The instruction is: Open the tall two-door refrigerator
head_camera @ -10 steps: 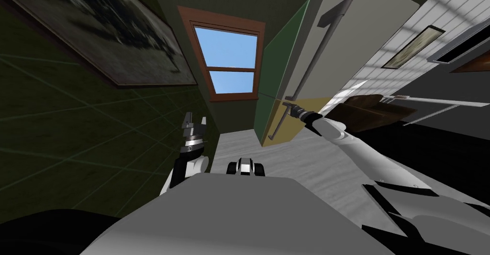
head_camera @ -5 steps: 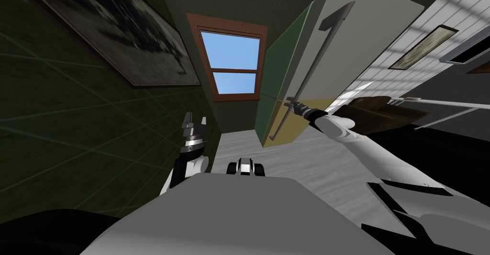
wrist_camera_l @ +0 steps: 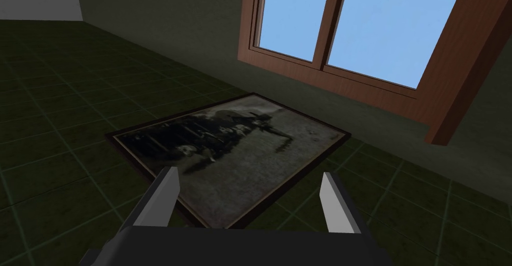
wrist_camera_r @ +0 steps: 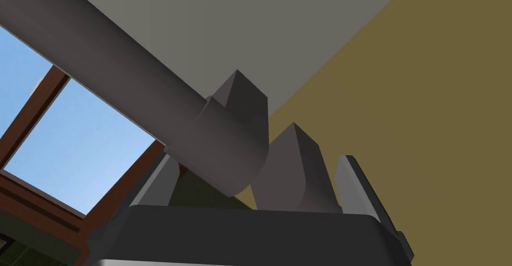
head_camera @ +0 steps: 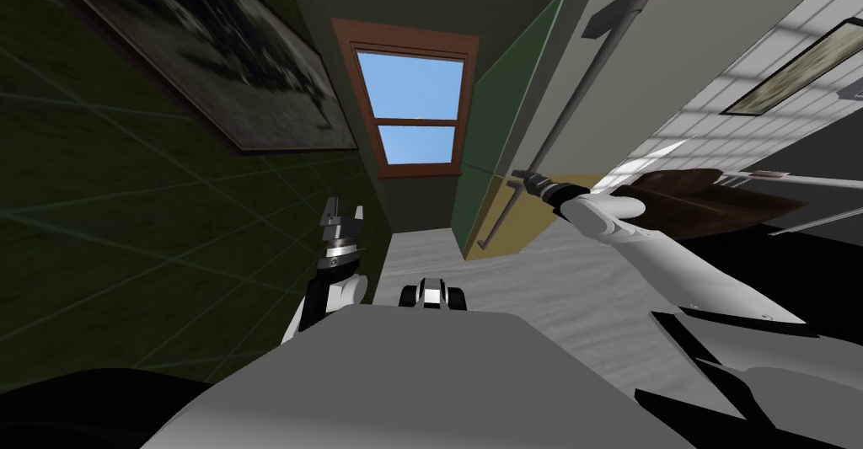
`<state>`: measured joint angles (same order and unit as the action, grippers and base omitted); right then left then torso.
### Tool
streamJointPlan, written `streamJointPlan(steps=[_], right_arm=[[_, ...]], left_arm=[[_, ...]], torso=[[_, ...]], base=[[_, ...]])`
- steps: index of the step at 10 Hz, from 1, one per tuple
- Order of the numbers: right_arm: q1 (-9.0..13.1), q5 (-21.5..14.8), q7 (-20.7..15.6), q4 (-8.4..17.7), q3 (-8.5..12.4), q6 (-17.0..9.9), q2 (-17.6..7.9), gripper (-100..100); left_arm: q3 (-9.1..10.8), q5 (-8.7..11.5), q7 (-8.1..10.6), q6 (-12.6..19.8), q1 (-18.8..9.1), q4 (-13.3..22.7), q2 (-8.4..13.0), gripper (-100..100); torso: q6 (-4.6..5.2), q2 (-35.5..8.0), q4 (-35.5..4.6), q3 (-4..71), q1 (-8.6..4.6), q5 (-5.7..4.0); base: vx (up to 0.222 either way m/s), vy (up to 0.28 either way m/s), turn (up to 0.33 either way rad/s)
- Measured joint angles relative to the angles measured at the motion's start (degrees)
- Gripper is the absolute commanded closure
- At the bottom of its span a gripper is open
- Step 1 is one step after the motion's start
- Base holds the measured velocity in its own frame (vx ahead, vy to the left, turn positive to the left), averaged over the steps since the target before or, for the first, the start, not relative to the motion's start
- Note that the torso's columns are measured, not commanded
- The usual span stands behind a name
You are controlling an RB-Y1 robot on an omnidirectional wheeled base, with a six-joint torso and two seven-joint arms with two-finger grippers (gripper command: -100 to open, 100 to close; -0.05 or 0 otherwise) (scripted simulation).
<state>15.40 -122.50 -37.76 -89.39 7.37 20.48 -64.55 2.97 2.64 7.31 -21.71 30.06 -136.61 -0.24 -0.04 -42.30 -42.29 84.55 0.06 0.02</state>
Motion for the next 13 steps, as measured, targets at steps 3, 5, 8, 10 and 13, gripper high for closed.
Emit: streamJointPlan(steps=[3,5,8,10,13], right_arm=[[-0.32,0.19,-0.30,-0.71,-0.18,-0.20,-0.04,100],[-0.20,0.31,0.01,-3.38,-0.87,0.34,0.49,100],[0.76,2.89,-0.81,-5.60,-3.36,0.29,0.02,100],[0.66,3.22,-0.96,-7.40,-4.21,0.69,0.19,100],[0.76,4.43,-1.35,-10.00,-5.22,0.85,-0.14,100]], left_arm=[[0.01,0.00,0.00,0.00,-0.01,0.00,0.01,0],[0.01,0.00,0.00,0.01,-0.03,0.01,0.02,0],[0.02,0.00,0.00,0.01,-0.03,0.02,0.02,0],[0.01,0.00,0.00,0.01,-0.03,0.01,0.01,0],[0.01,0.00,0.00,0.01,-0.02,0.01,0.02,0]], torso=[[-0.08,-0.30,-0.06,-0.17,-0.21,-0.08],[0.48,-0.46,-0.21,-0.30,-0.57,-0.26],[0.41,-0.35,-0.26,-0.21,-0.69,-0.20],[0.41,0.04,-0.23,0.10,-0.47,-0.13],[0.27,-0.01,-0.25,0.08,-0.32,-0.12]], base=[[-0.090,-0.153,0.062],[-0.194,-0.225,0.101],[-0.238,-0.271,0.083],[-0.242,-0.236,0.061],[-0.205,-0.256,0.064]])
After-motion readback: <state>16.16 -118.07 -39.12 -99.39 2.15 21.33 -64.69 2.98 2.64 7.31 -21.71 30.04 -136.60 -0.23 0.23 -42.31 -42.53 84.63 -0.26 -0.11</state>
